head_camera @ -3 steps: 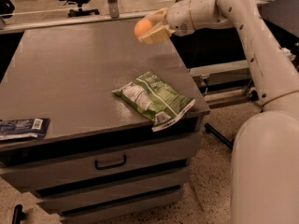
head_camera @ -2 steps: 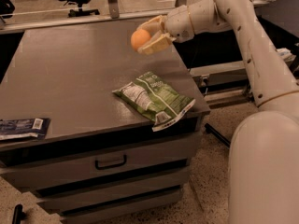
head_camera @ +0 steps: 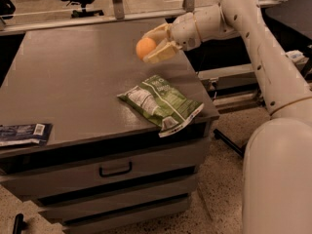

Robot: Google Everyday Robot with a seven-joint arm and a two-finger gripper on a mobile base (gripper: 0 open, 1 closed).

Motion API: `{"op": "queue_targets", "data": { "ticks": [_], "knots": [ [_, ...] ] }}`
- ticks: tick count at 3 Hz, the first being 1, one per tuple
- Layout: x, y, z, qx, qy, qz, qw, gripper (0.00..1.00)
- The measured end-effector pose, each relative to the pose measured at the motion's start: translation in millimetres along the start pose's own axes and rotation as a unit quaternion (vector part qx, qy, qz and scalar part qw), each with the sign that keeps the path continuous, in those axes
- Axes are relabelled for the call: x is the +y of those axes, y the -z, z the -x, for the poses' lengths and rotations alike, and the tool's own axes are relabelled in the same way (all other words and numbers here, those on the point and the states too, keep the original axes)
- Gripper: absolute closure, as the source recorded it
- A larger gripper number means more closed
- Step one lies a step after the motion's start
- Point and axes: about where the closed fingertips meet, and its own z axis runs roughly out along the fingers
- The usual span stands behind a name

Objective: Move orange near green jalapeno chip bag

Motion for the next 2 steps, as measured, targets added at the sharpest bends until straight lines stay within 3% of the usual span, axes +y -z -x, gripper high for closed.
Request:
{"op": "queue_targets", "data": {
  "ticks": [1, 2],
  "knots": [
    [21.8, -7.7, -13.4, 0.01, -0.01, 0.014, 0.9998, 1.0],
    [28.5, -15.7, -17.8, 0.011, -0.015, 0.024, 0.9995, 0.84]
  ]
}}
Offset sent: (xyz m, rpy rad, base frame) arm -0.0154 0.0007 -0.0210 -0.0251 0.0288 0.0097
